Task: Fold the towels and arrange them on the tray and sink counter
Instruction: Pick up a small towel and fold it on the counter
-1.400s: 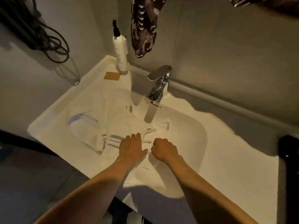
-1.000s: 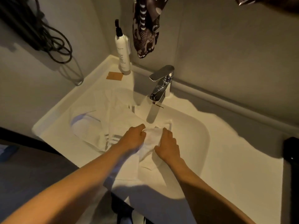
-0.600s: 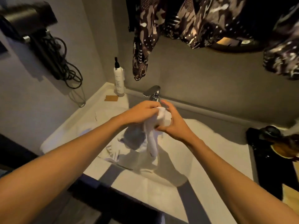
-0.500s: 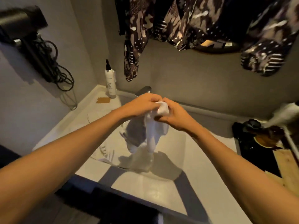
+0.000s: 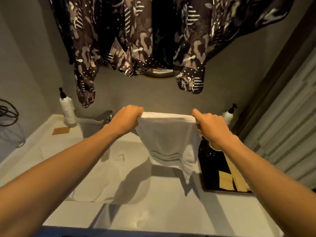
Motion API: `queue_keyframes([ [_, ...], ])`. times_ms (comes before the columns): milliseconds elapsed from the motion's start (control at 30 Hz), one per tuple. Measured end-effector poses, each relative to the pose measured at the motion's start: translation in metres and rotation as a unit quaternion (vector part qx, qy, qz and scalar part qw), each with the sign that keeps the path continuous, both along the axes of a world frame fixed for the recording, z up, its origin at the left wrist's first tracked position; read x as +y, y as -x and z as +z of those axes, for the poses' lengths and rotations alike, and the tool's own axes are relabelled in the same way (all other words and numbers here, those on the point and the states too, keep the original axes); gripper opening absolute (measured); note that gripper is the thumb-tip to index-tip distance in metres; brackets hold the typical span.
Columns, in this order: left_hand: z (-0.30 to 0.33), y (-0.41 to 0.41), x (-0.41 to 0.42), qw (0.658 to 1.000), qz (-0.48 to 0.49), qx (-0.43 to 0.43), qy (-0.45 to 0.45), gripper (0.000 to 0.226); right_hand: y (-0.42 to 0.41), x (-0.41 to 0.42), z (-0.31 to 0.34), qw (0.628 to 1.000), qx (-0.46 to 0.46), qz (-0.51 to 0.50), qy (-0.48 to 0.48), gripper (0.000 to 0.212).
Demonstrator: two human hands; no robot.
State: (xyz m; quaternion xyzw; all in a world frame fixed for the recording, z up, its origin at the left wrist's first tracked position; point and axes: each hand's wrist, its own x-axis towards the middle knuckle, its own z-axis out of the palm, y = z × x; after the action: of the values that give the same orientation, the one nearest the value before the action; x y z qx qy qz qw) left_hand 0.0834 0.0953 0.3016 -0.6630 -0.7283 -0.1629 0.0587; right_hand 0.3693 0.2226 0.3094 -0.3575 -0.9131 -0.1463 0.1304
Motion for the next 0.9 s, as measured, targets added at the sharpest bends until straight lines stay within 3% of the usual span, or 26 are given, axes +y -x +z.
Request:
queue_keyframes([
  [133, -0.001, -0.027, 0.014, 0.996, -0.035, 0.015, -0.08, 0.016, -0.041, 0.009, -0.013, 0.997, 0.029, -0.017, -0.065, 0.033],
  [233, -0.052, -0.035, 0.005, 0.998, -0.03, 0.019, -0.06, 0.031, -0.065, -0.013, -0.046, 0.999, 0.011, -0.018, -0.045, 0.03],
  [333, -0.129, -0.049, -0.023, 0.997, -0.047, -0.021, 0.061, 0.047, -0.087, -0.047, -0.119, 0.991, -0.102, -0.041, 0.076, 0.027],
  [433, -0.206, -0.07, -0.071, 0.972, -0.071, -0.064, 0.214, 0.044, -0.109, -0.08, -0.206, 0.957, -0.179, -0.035, 0.227, 0.023],
  [533, -0.25, -0.081, -0.111, 0.946, -0.068, -0.092, 0.304, 0.033, -0.123, -0.104, -0.251, 0.923, -0.166, -0.04, 0.345, 0.028],
  [667, -0.25, -0.072, -0.123, 0.933, -0.014, -0.225, 0.28, 0.035, -0.127, -0.107, -0.258, 0.893, -0.088, -0.046, 0.439, 0.019],
  [733, -0.246, -0.068, -0.126, 0.911, 0.036, -0.311, 0.269, 0.033, -0.129, -0.107, -0.254, 0.859, -0.038, -0.069, 0.506, 0.006],
  [800, -0.245, -0.062, -0.13, 0.878, 0.094, -0.381, 0.275, 0.02, -0.134, -0.103, -0.251, 0.817, 0.0, -0.104, 0.567, 0.013],
  [900, -0.235, -0.055, -0.135, 0.844, 0.129, -0.421, 0.306, 0.007, -0.146, -0.092, -0.241, 0.722, 0.05, -0.159, 0.672, 0.031],
])
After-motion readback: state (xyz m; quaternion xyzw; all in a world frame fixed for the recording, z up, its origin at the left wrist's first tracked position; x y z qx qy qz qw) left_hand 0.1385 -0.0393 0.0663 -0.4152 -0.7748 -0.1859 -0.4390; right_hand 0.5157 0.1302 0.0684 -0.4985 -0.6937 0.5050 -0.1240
